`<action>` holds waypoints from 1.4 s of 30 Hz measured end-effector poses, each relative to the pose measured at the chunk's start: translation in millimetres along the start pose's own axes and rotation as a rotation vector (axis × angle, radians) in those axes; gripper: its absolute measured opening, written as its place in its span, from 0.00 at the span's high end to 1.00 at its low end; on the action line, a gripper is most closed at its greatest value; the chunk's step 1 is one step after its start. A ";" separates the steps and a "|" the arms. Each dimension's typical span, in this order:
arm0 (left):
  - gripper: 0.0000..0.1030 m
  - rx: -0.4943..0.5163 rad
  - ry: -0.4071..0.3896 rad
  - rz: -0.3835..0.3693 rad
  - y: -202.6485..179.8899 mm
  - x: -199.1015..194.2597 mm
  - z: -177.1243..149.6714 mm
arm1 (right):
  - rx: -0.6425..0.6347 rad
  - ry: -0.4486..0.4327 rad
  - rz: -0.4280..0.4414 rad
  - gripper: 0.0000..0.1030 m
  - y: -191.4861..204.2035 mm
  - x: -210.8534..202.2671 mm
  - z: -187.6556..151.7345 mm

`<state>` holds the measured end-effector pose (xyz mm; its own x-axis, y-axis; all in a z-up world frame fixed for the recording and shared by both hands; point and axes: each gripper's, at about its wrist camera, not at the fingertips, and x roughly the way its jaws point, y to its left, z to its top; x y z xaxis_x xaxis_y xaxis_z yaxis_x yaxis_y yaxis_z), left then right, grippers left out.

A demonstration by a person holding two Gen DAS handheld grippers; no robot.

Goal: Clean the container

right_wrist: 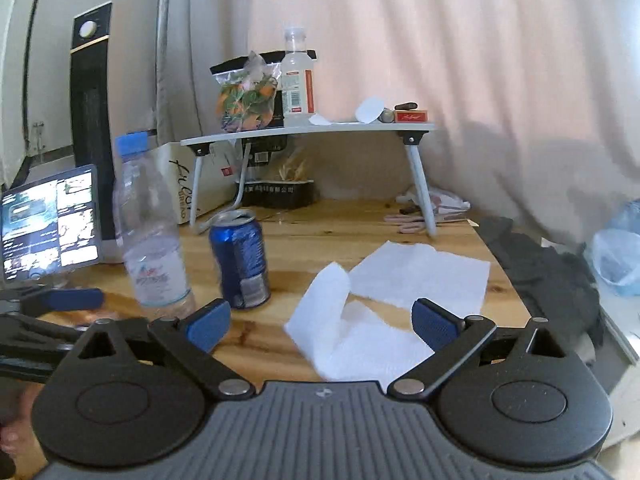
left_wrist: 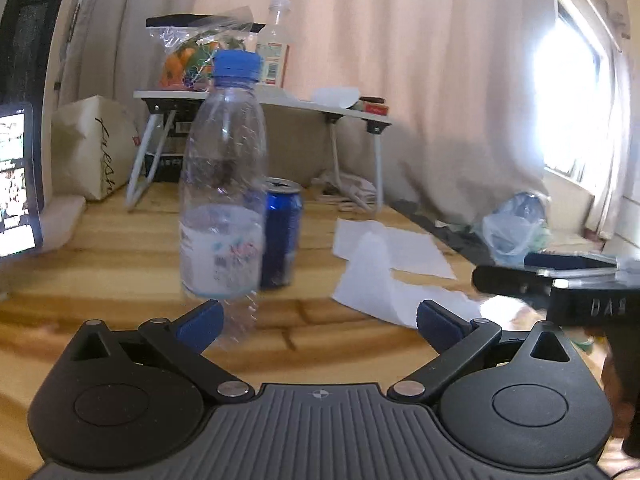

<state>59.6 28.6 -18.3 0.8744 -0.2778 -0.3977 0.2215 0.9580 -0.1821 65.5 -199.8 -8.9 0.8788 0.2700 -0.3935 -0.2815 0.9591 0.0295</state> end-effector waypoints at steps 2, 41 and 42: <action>0.00 0.013 -0.013 0.019 -9.5 -12.6 -3.7 | 0.007 -0.002 -0.019 0.00 5.6 -16.3 -6.4; 0.00 -0.044 0.124 0.222 8.9 62.3 -21.2 | -0.045 0.084 -0.113 0.00 9.2 42.7 -49.0; 0.00 -0.041 0.123 0.224 8.2 62.1 -21.4 | -0.029 0.085 -0.113 0.00 6.5 42.7 -49.0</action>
<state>106.6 17.7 -63.7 0.8403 -0.0679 -0.5379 0.0085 0.9936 -0.1123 82.4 -186.1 -70.5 0.8699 0.1516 -0.4694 -0.1953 0.9797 -0.0456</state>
